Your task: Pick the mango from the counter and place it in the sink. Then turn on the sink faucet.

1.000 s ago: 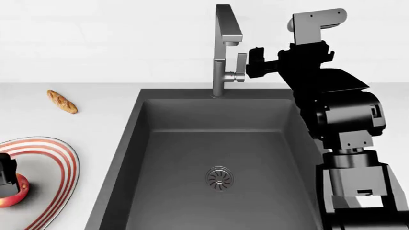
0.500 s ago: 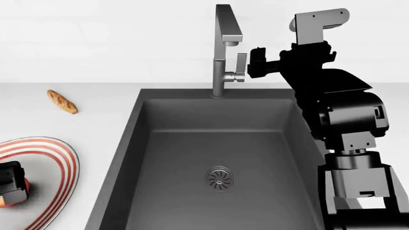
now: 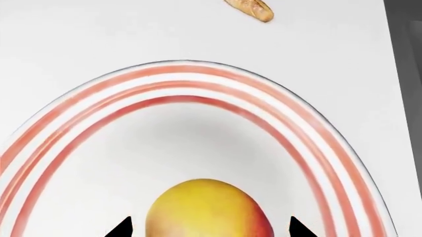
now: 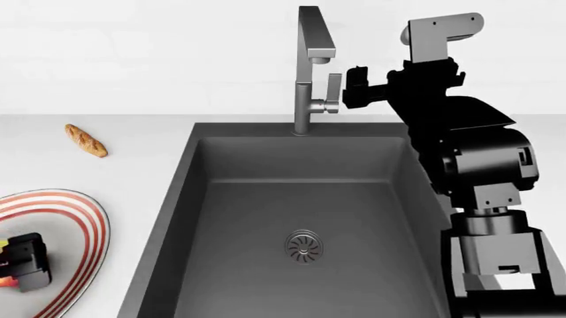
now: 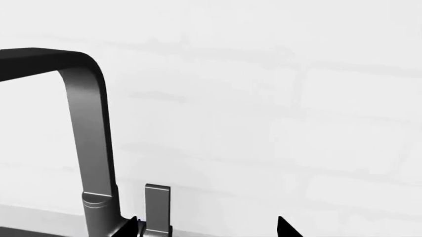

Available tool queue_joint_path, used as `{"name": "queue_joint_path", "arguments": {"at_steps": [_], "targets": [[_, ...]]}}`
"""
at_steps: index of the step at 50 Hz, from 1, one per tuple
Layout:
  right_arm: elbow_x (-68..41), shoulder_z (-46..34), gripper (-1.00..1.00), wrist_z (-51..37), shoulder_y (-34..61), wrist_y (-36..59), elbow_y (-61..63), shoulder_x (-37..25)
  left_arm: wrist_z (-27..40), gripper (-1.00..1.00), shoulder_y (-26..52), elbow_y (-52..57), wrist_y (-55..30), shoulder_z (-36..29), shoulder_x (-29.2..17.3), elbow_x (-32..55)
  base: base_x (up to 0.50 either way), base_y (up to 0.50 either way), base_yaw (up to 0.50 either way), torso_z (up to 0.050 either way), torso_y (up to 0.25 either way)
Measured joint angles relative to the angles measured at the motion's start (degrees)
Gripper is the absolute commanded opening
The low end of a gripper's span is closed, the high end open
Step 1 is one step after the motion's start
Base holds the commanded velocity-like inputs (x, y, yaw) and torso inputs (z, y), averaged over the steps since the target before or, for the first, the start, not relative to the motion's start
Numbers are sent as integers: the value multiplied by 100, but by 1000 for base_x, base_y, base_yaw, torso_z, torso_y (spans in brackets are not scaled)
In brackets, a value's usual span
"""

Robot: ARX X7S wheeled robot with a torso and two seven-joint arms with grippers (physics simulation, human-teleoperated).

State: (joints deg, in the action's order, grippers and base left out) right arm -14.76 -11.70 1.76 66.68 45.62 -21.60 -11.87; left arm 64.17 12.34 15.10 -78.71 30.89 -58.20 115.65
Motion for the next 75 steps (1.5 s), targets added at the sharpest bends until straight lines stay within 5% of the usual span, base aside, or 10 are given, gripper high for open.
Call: {"name": "queue_joint_path", "arguments": {"at_steps": [10,11,30,43,55,66,75], "targets": [[-22,-15,100,-6,-3,-11,-8,-9,-92,100,-69,-4,20,-13,26,-88,0,0,0,0,0],[-24,-17,100,-6,-3,-12,-9,-10,-101,-100,-75,-4,23,-13,26,-95,0,0,0,0,0],[-70,-35,100,-26,-18,-25,-5,-31,-192,-100,-118,86,70,2,-55,-165,0,0,0,0,0],[-105,-46,100,-44,-30,-7,37,-48,-217,-100,493,345,624,-43,-692,532,0,0,0,0,0],[-134,-56,100,-55,2,5,36,-61,-330,-100,2987,445,1030,-2368,-789,617,0,0,0,0,0],[-156,-73,100,-60,57,24,24,-70,-306,-100,4951,-28,819,-4014,86,405,0,0,0,0,1],[-173,-75,100,-65,89,-4,-17,-70,-377,-100,5745,-415,775,-4808,929,219,0,0,0,0,0]]}}
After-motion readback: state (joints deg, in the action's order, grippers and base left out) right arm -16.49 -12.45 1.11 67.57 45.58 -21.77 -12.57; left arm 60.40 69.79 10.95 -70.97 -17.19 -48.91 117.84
